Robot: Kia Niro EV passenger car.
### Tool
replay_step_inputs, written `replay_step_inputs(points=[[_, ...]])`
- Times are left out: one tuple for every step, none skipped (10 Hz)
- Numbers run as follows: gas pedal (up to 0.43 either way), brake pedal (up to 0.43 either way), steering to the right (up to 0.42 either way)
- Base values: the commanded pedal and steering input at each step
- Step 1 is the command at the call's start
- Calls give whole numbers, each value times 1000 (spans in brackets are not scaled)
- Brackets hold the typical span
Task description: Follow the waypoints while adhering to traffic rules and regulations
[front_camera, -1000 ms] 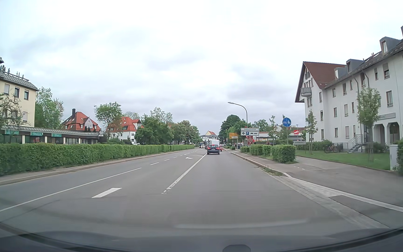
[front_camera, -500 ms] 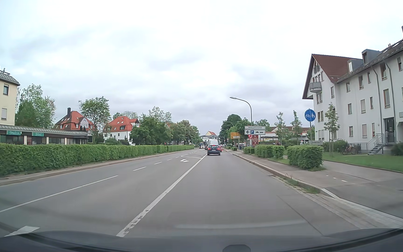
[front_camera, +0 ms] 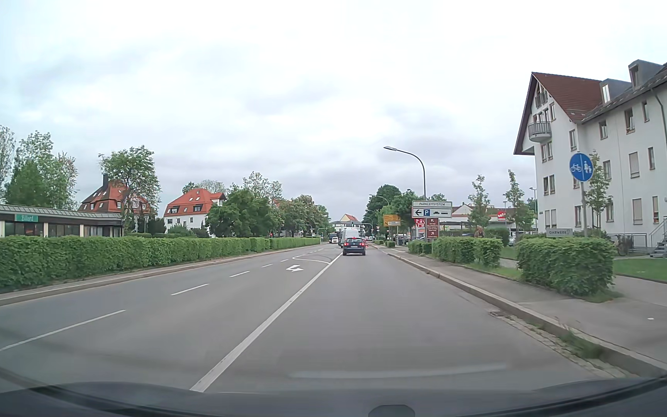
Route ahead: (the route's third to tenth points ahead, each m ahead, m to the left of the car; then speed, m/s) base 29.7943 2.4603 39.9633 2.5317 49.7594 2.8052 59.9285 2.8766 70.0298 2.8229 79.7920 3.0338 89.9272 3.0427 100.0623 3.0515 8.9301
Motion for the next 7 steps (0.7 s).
replay_step_inputs(points=[[0,0,0],[0,0,0],[0,0,0],[0,0,0],[0,0,0],[8,0,0],[8,0,0]])
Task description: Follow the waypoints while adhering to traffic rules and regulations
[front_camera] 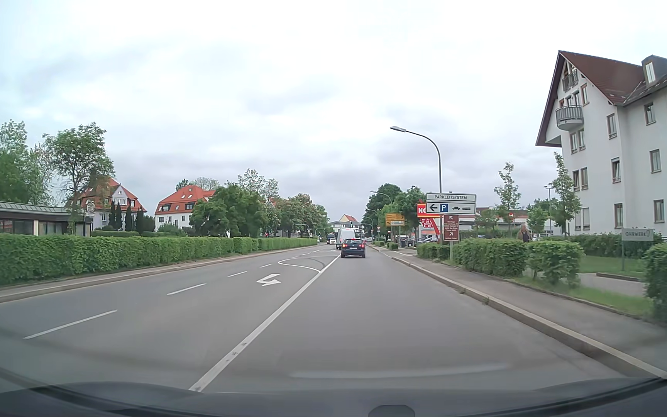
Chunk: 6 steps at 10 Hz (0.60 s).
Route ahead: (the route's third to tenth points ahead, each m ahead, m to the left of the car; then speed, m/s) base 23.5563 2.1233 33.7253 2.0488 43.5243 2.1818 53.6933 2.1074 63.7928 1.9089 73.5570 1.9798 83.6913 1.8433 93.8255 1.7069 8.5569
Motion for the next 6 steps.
replay_step_inputs(points=[[20,0,0],[8,0,0],[0,0,0],[0,0,0],[0,0,0],[0,0,0]])
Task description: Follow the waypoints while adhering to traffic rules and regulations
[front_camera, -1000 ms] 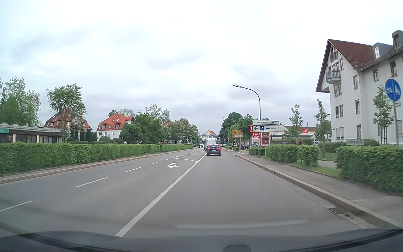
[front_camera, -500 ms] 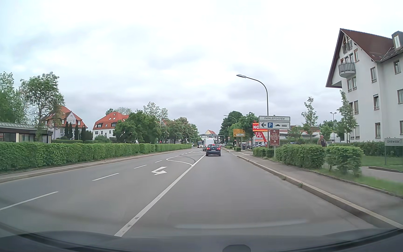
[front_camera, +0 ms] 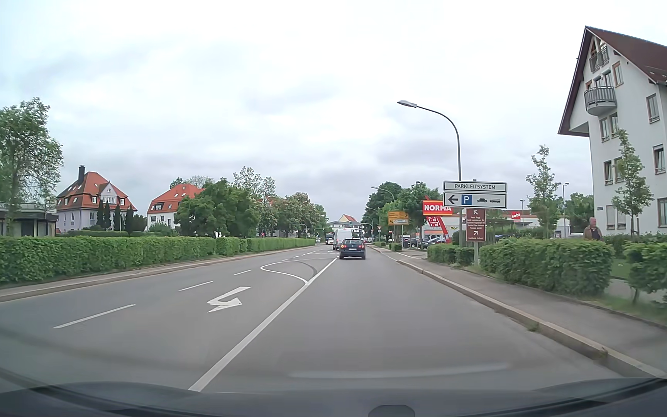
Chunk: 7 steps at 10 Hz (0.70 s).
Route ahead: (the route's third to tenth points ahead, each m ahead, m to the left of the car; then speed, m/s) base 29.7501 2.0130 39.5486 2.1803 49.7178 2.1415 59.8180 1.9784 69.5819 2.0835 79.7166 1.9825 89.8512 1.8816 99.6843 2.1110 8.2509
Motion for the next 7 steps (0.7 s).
replay_step_inputs(points=[[0,0,0],[0,0,0],[0,0,0],[0,6,0],[0,6,0],[0,6,0],[0,6,0]])
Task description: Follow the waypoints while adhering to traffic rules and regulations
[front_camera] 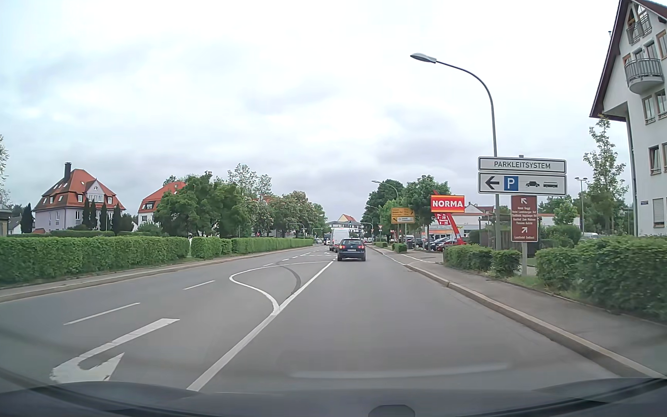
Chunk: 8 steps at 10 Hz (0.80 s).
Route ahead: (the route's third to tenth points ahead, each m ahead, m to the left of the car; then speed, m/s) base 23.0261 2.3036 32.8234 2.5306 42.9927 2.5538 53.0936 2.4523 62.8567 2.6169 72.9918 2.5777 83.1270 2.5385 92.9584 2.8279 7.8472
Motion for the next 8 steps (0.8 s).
replay_step_inputs(points=[[0,0,0],[0,0,0],[0,0,0],[0,0,0],[0,0,0],[0,0,0],[0,12,1],[0,30,1]])
